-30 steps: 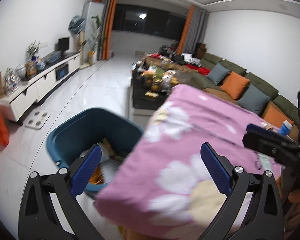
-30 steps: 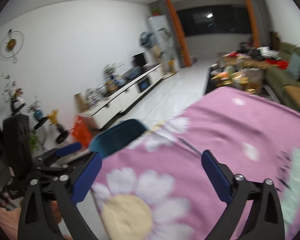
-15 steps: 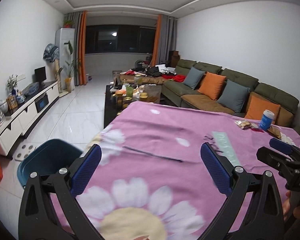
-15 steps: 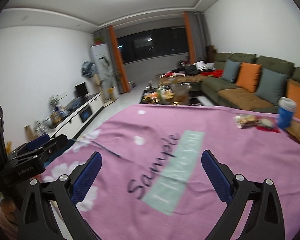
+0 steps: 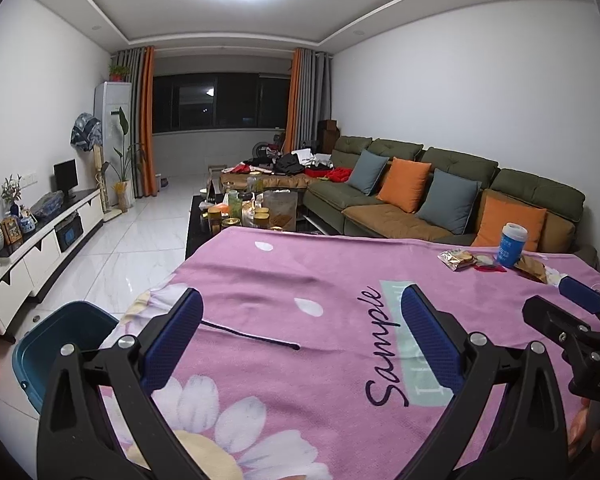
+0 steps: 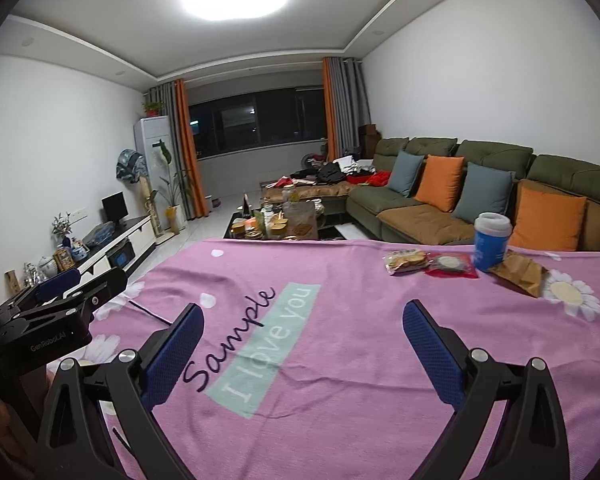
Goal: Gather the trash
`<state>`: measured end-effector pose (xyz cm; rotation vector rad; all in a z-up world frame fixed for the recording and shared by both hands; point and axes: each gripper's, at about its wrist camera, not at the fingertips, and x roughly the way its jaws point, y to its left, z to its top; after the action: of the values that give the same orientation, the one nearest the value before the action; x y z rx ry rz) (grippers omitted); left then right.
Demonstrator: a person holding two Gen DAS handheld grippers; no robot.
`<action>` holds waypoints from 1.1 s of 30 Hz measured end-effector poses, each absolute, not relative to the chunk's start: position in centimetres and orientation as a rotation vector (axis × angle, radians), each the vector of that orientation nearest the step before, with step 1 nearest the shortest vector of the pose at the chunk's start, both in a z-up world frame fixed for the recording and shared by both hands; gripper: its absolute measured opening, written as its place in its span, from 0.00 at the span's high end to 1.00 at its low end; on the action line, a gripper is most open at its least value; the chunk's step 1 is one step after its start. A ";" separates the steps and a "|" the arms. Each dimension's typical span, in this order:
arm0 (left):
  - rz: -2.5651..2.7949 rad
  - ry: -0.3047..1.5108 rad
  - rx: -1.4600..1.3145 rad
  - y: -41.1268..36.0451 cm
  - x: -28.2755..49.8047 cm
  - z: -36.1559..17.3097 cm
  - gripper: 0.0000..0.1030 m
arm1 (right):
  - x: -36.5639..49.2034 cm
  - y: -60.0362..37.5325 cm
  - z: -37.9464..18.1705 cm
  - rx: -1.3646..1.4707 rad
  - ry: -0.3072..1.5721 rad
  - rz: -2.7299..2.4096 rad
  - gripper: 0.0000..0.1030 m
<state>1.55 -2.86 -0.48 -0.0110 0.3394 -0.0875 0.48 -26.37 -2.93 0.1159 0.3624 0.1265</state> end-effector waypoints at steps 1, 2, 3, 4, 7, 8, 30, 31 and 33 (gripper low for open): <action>-0.084 0.335 -0.009 -2.9 1.4 -0.5 0.05 | 0.3 -26.6 -2.9 0.120 0.353 0.118 0.07; -0.083 0.325 -0.007 -3.0 1.3 -0.4 0.05 | 0.1 -26.8 -2.9 0.125 0.344 0.112 0.07; -0.083 0.314 -0.003 -3.1 1.2 -0.4 0.05 | 0.0 -26.9 -2.9 0.129 0.338 0.109 0.07; -0.082 0.304 0.003 -3.2 1.1 -0.3 0.05 | -0.2 -27.1 -2.9 0.134 0.329 0.103 0.07; -0.077 0.276 0.025 -3.8 0.9 -0.3 0.05 | -0.6 -27.4 -2.8 0.130 0.307 0.083 0.07; -0.076 0.272 0.033 -4.0 0.8 -0.3 0.05 | -0.6 -27.4 -2.8 0.130 0.304 0.076 0.07; -0.071 0.219 0.043 -4.2 0.2 -0.1 0.05 | -1.5 -27.0 -2.2 0.113 0.268 0.050 0.07; -0.066 0.216 0.045 -4.2 0.2 -0.1 0.05 | -1.5 -27.0 -2.2 0.112 0.266 0.048 0.07; -0.053 0.208 0.050 -4.3 0.1 -0.2 0.05 | -1.5 -27.0 -2.2 0.112 0.265 0.047 0.07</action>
<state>0.14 -4.26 -0.20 0.0499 0.2078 -0.0531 -1.54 -26.96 -2.19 0.1119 0.2646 0.0467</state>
